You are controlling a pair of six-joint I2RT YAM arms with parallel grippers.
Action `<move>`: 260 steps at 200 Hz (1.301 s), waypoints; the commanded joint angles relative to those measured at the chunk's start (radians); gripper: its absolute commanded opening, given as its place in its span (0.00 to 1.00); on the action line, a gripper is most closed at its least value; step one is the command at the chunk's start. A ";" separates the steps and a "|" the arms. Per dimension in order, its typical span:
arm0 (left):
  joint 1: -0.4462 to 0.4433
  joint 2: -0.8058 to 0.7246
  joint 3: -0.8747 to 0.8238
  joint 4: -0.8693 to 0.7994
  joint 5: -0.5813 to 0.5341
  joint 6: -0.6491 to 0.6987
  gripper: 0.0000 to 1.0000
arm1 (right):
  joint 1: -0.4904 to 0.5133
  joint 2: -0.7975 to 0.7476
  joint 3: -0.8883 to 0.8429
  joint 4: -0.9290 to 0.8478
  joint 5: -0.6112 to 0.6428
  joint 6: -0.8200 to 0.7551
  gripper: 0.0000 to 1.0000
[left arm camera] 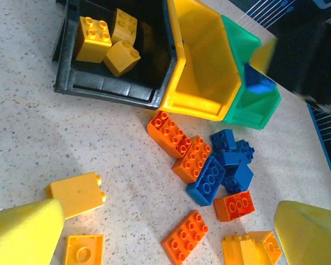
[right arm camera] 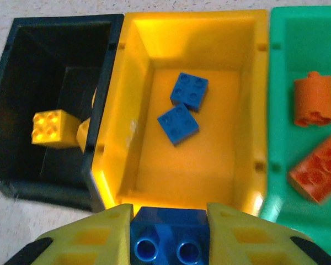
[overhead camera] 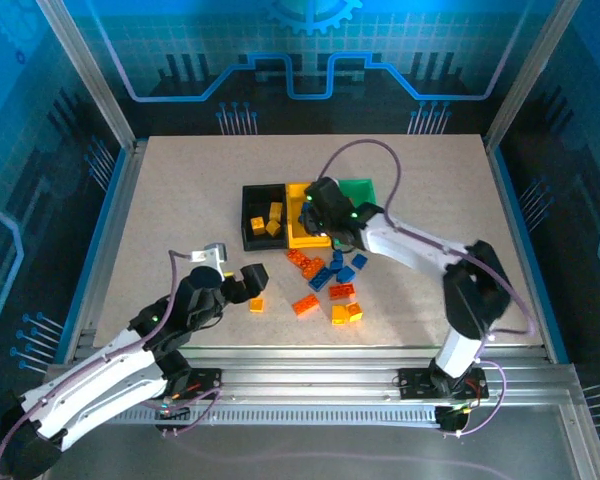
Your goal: Sort the legos into containers by color
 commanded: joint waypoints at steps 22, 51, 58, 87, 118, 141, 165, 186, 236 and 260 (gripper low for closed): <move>-0.002 -0.050 -0.005 -0.087 0.008 0.023 0.99 | -0.032 0.217 0.238 -0.132 0.057 0.010 0.40; -0.002 -0.060 -0.009 -0.091 0.021 0.037 0.99 | -0.041 0.252 0.300 -0.140 0.030 0.001 0.66; -0.002 -0.061 -0.008 -0.090 0.022 0.043 0.99 | -0.039 0.242 0.297 -0.134 0.024 -0.004 0.69; -0.003 -0.035 -0.001 -0.063 0.068 0.099 0.99 | -0.020 0.150 0.243 -0.121 0.034 -0.009 0.72; -0.007 0.122 0.046 -0.008 0.209 0.152 0.99 | -0.009 -0.012 0.050 -0.076 0.032 0.038 0.72; -0.034 0.323 0.119 -0.013 0.310 0.219 0.99 | -0.008 -0.131 -0.113 -0.044 0.025 0.077 0.73; -0.122 0.536 0.185 -0.012 0.314 0.308 0.99 | -0.009 -0.231 -0.244 -0.016 0.017 0.102 0.73; -0.214 0.666 0.230 0.003 0.239 0.372 0.99 | -0.014 -0.288 -0.310 -0.009 0.019 0.114 0.73; -0.259 0.844 0.300 0.040 0.097 0.473 0.90 | -0.038 -0.375 -0.379 -0.005 0.024 0.120 0.74; -0.280 0.901 0.319 0.063 0.035 0.517 0.88 | -0.053 -0.403 -0.402 0.001 0.019 0.122 0.74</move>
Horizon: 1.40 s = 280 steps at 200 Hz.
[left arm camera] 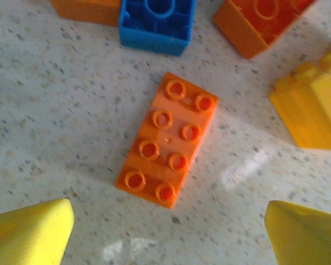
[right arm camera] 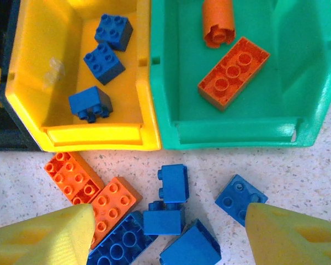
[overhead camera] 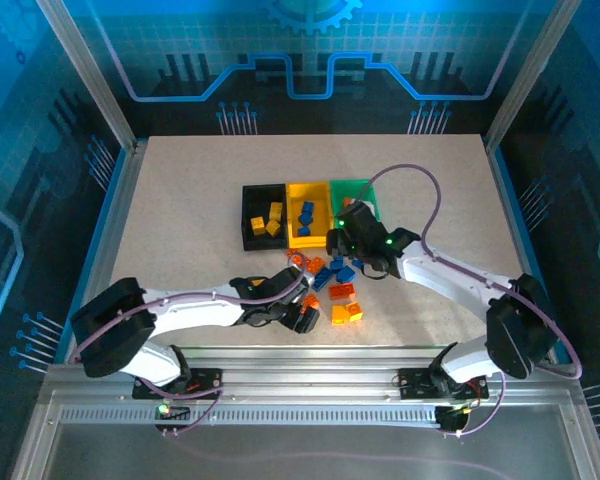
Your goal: Sort the legos into containers by color
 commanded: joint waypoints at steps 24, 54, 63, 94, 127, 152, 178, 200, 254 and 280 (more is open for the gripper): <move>-0.046 0.100 0.054 0.072 -0.130 0.122 0.84 | -0.031 -0.064 -0.039 0.026 0.001 0.026 0.73; -0.051 0.158 0.074 0.088 -0.153 0.138 0.69 | -0.047 -0.086 -0.048 0.027 -0.006 0.020 0.74; -0.054 0.171 0.075 0.086 -0.157 0.140 0.65 | -0.053 -0.091 -0.049 0.026 -0.007 0.019 0.74; -0.078 0.200 0.071 0.081 -0.169 0.141 0.50 | -0.072 -0.114 -0.061 0.027 -0.012 0.018 0.74; -0.095 0.187 0.062 0.061 -0.178 0.116 0.37 | -0.085 -0.123 -0.067 0.030 -0.015 0.019 0.74; -0.096 0.132 0.052 0.042 -0.203 0.081 0.32 | -0.093 -0.126 -0.073 0.027 -0.013 0.024 0.74; -0.091 0.029 0.061 0.024 -0.205 0.058 0.30 | -0.102 -0.140 -0.086 0.026 -0.011 0.028 0.74; -0.056 -0.051 0.092 0.014 -0.163 0.037 0.28 | -0.112 -0.165 -0.100 0.026 -0.008 0.039 0.74; 0.110 0.011 0.304 0.111 -0.054 0.010 0.28 | -0.135 -0.252 -0.174 0.002 0.033 0.087 0.74; 0.181 0.162 0.468 0.148 -0.008 -0.015 0.27 | -0.141 -0.272 -0.186 -0.013 0.038 0.093 0.74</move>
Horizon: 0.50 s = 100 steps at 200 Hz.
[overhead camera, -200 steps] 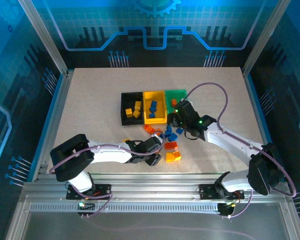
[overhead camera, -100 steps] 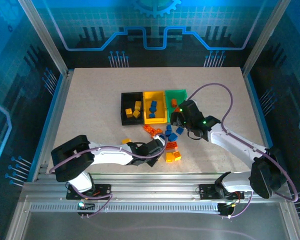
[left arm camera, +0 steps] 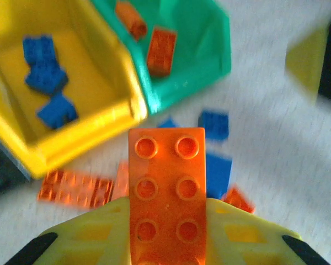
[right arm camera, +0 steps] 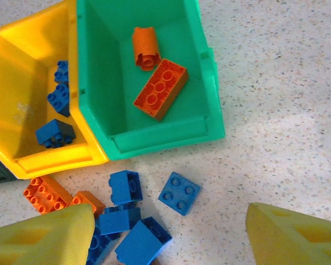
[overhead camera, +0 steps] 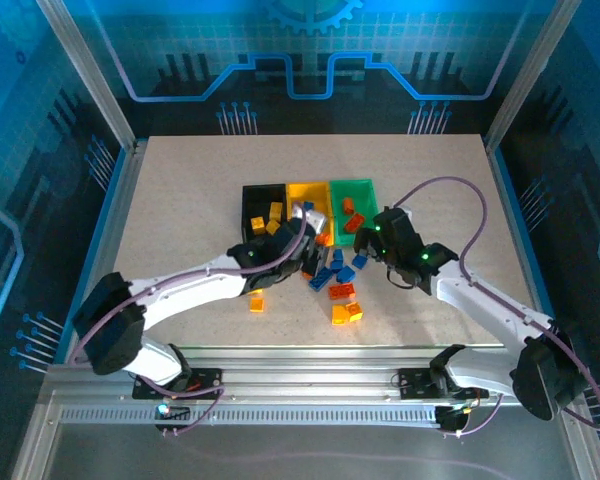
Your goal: Sort the legos into containers by color
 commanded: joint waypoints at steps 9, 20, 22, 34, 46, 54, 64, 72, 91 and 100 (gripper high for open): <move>0.067 0.169 0.176 0.067 0.080 -0.038 0.27 | -0.016 -0.037 -0.023 -0.021 0.032 0.032 0.74; 0.082 0.229 0.240 0.076 0.090 -0.045 0.27 | -0.017 -0.043 -0.030 -0.023 0.029 0.033 0.74; 0.085 0.239 0.252 0.078 0.094 -0.045 0.27 | -0.017 -0.043 -0.030 -0.024 0.029 0.033 0.74; 0.095 0.306 0.319 0.082 0.103 -0.047 0.26 | -0.017 -0.047 -0.035 -0.028 0.024 0.028 0.74; 0.104 0.368 0.387 0.075 0.109 -0.053 0.27 | -0.019 -0.050 -0.036 -0.033 0.020 0.023 0.74; 0.110 0.413 0.432 0.065 0.111 -0.061 0.27 | -0.020 -0.054 -0.039 -0.037 0.019 0.022 0.74; 0.119 0.460 0.480 0.061 0.119 -0.074 0.27 | -0.019 -0.059 -0.043 -0.039 0.020 0.017 0.74; 0.127 0.493 0.516 0.056 0.127 -0.088 0.27 | -0.019 -0.066 -0.046 -0.044 0.023 0.015 0.74; 0.136 0.562 0.605 0.039 0.158 -0.101 0.28 | -0.020 -0.080 -0.057 -0.045 0.029 0.004 0.74; 0.136 0.585 0.645 0.025 0.167 -0.104 0.30 | -0.020 -0.084 -0.059 -0.051 0.032 0.003 0.74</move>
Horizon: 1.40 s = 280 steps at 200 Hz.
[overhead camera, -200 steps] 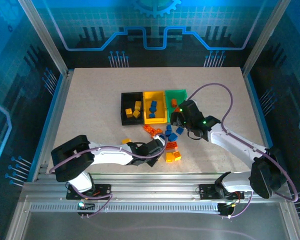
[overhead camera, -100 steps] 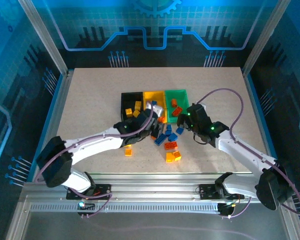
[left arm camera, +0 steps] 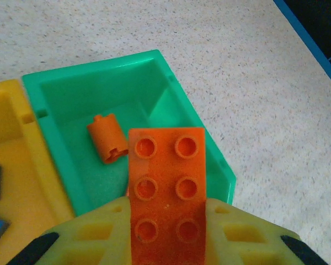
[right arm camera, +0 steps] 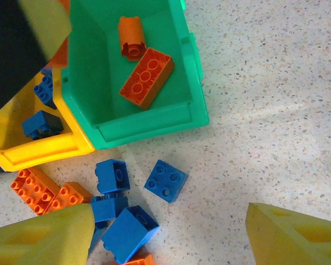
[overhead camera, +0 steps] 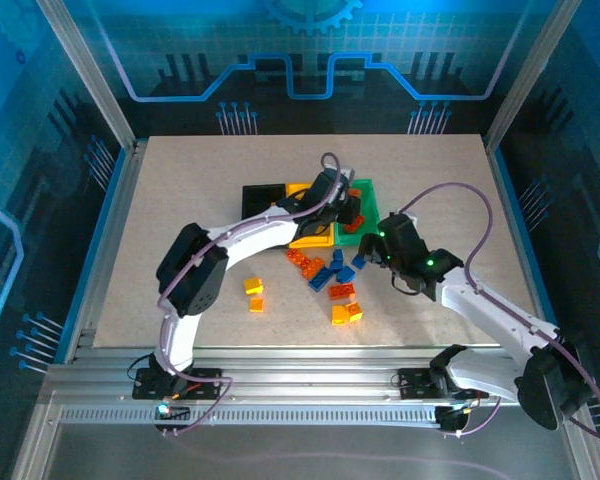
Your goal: Sort the legos into containers by color
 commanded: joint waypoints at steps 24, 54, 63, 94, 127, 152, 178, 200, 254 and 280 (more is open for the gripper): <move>0.010 0.063 0.153 -0.050 0.064 -0.050 0.53 | -0.016 -0.027 -0.021 -0.022 0.004 -0.011 0.75; 0.011 -0.025 0.087 -0.013 0.080 -0.078 0.79 | -0.015 -0.014 -0.027 -0.011 -0.062 -0.028 0.77; 0.010 -0.068 0.044 0.011 0.093 -0.090 0.84 | -0.012 -0.007 -0.025 -0.013 -0.086 -0.037 0.77; 0.008 -0.277 -0.174 0.119 0.157 -0.156 0.99 | 0.033 0.002 -0.034 -0.027 -0.181 -0.085 0.77; -0.020 -0.539 -0.450 0.157 0.174 -0.203 0.99 | 0.136 0.030 -0.045 -0.096 -0.236 -0.127 0.77; -0.079 -0.727 -0.640 0.126 0.133 -0.200 0.99 | 0.216 0.056 -0.070 -0.135 -0.221 -0.111 0.77; -0.131 -0.908 -0.811 0.083 0.074 -0.231 0.99 | 0.258 0.070 -0.112 -0.118 -0.199 -0.076 0.74; -0.144 -1.040 -0.934 0.041 0.054 -0.280 0.99 | 0.279 0.094 -0.131 -0.083 -0.207 -0.078 0.69; -0.146 -1.328 -1.080 -0.145 -0.050 -0.327 0.99 | 0.294 0.109 -0.146 -0.059 -0.220 -0.081 0.65; -0.146 -1.393 -1.111 -0.181 -0.085 -0.340 0.99 | 0.296 0.125 -0.154 -0.074 -0.206 -0.067 0.56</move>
